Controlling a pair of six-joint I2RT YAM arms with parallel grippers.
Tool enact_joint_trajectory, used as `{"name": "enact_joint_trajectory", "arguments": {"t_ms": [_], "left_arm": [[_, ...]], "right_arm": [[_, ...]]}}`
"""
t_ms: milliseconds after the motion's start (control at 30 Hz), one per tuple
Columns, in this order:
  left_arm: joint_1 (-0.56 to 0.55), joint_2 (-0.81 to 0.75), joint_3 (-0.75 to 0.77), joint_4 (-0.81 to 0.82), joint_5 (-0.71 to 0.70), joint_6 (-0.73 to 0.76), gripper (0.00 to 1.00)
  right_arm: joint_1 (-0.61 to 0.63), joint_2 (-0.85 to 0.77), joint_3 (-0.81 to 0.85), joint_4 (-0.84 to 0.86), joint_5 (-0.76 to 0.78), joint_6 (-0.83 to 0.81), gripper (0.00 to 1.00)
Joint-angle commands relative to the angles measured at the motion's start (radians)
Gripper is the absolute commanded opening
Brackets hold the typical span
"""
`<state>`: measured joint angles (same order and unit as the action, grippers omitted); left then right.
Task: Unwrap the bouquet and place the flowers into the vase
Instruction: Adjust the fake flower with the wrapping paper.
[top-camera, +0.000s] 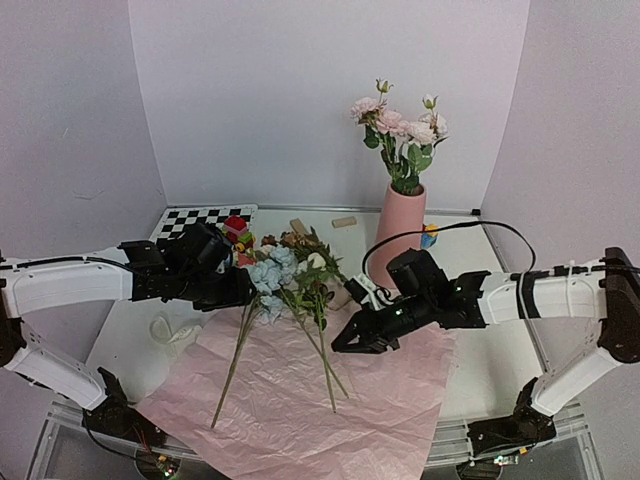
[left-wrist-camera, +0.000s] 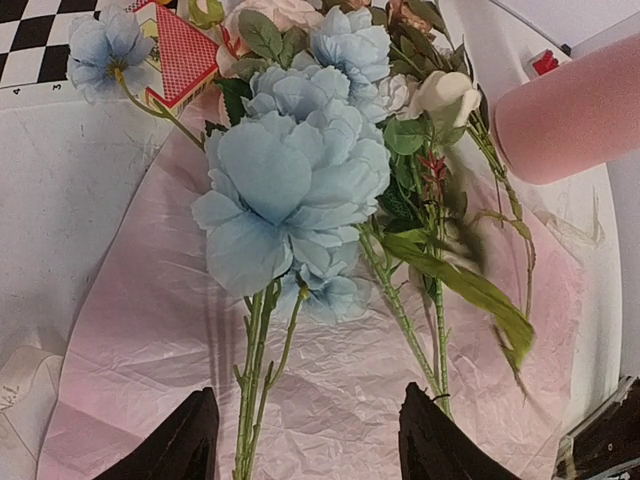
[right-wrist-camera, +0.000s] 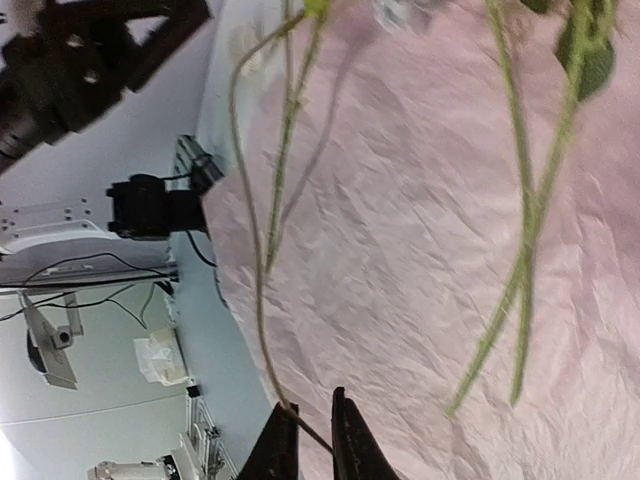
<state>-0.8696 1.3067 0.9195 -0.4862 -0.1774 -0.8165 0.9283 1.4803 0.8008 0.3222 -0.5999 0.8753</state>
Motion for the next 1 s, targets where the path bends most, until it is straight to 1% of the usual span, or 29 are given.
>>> {"name": "enact_joint_trajectory", "arguments": {"t_ms": [0,133,200,233,333,467,500,600,700,833,967], "left_arm": [[0.002,0.001,0.020,0.042,0.028,-0.005,0.63],[0.000,0.018,0.035,0.053,0.076,-0.004,0.63],[-0.008,0.021,0.036,0.066,0.092,-0.010,0.63],[-0.013,0.021,0.036,0.072,0.098,-0.014,0.63],[-0.031,0.020,0.036,0.098,0.109,-0.030,0.63],[-0.064,0.040,0.044,0.119,0.108,-0.046,0.59],[-0.078,0.051,0.049,0.123,0.106,-0.050,0.58],[-0.121,0.086,0.077,0.126,0.078,-0.053,0.56],[-0.147,0.113,0.099,0.127,0.049,-0.063,0.54],[-0.154,0.135,0.107,0.128,0.019,-0.072,0.52],[-0.153,0.117,0.107,0.127,-0.017,-0.075,0.52]], "right_arm": [[0.006,-0.098,-0.019,-0.211,0.028,-0.160,0.30],[0.006,-0.134,-0.020,-0.298,0.102,-0.216,0.58],[0.006,-0.136,-0.009,-0.306,0.141,-0.238,0.63],[0.006,-0.133,-0.001,-0.308,0.158,-0.248,0.63],[0.006,-0.095,0.038,-0.309,0.212,-0.285,0.61],[0.006,-0.021,0.088,-0.310,0.257,-0.330,0.50],[0.008,-0.006,0.095,-0.310,0.258,-0.344,0.49],[0.032,0.037,0.105,-0.310,0.270,-0.379,0.48],[0.074,0.066,0.105,-0.310,0.299,-0.405,0.45],[0.121,0.091,0.091,-0.289,0.361,-0.415,0.43],[0.156,0.138,0.082,-0.252,0.373,-0.421,0.43]]}}
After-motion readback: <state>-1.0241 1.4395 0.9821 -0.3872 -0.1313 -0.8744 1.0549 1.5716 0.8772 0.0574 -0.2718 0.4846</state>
